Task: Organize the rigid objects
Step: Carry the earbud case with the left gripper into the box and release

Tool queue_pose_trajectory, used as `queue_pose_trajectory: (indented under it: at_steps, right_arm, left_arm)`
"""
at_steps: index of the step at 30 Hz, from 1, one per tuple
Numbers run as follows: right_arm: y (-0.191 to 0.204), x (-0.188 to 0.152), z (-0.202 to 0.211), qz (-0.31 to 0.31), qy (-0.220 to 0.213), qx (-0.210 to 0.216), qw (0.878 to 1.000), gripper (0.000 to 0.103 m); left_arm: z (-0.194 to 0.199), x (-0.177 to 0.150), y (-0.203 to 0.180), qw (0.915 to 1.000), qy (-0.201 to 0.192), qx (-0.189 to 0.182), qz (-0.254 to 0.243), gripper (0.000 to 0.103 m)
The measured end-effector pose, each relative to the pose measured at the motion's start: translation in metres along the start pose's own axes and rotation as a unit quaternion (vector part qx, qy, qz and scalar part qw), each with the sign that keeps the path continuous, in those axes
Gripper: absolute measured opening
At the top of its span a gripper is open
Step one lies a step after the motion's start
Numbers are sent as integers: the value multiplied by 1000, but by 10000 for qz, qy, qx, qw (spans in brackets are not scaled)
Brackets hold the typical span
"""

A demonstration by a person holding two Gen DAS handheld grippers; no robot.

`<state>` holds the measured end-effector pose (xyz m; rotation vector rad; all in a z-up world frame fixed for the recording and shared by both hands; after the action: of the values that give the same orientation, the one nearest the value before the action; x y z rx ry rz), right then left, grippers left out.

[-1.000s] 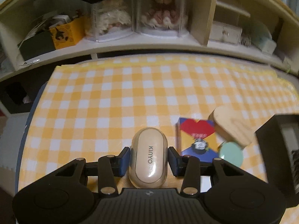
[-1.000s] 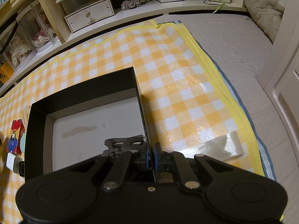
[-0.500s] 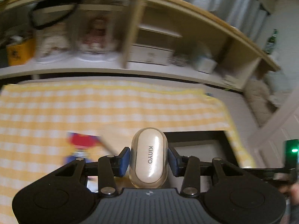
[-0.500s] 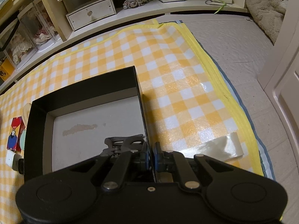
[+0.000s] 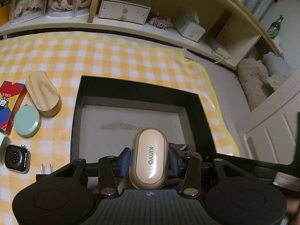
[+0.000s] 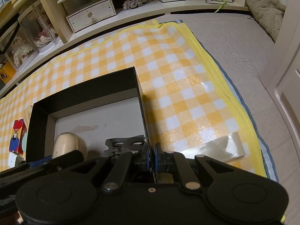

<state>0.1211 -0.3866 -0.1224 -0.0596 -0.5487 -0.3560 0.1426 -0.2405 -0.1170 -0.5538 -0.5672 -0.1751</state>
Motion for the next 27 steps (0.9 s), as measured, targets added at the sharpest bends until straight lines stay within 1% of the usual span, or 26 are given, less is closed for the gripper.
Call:
queue_pose_trajectory:
  at_steps: [3, 8, 9, 11, 14, 15, 17, 23, 25, 26, 27]
  right_arm:
    - [0, 0, 0, -13, 5, 12, 10000, 7]
    - [-1, 0, 0, -15, 9, -1, 10000, 7]
    - [-1, 0, 0, -18, 12, -1, 10000, 7]
    - [-1, 0, 0, -7, 10, -11, 10000, 7]
    - [0, 0, 0, -18, 18, -5, 10000, 7]
    - [0, 0, 0, -16, 18, -4, 10000, 7]
    - [0, 0, 0, -18, 19, -3, 10000, 7]
    - [0, 0, 0, -30, 20, 6, 10000, 7]
    - [0, -1, 0, -32, 18, 11, 10000, 7]
    - [1, -1, 0, -37, 18, 11, 10000, 7]
    - [1, -1, 0, -40, 19, 17, 10000, 7]
  left_arm:
    - [-8, -3, 2, 9999, 23, 79, 93, 45]
    - [-15, -16, 3, 9988, 185, -44, 457, 45]
    - [-16, -17, 3, 9986, 179, -21, 498, 45]
    - [-16, -19, 2, 9987, 128, 26, 499, 45]
    - [-18, -21, 4, 9982, 179, 43, 564, 45]
    - [-18, -21, 4, 9982, 195, 66, 567, 47]
    - [-15, -23, 4, 9984, 214, 33, 517, 48]
    - [-10, -23, -4, 9993, 262, -50, 244, 56]
    - [-6, -22, -8, 9995, 288, -49, 104, 64]
    - [-3, -22, -10, 9995, 297, -57, 11, 70]
    - [0, -23, -12, 9994, 326, -121, -87, 74]
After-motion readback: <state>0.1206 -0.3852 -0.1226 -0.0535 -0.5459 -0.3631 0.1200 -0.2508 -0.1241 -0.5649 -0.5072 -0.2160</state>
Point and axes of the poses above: each gripper's, at about its wrist camera, not at the fingertips, and z roughly against the way its jaws point, y to its left, x to its top, the point moved 6 cm from there along -z, roughly the way its jaws point, and after that the axes turned 9 degrees about -x, right-handed, at the moved point
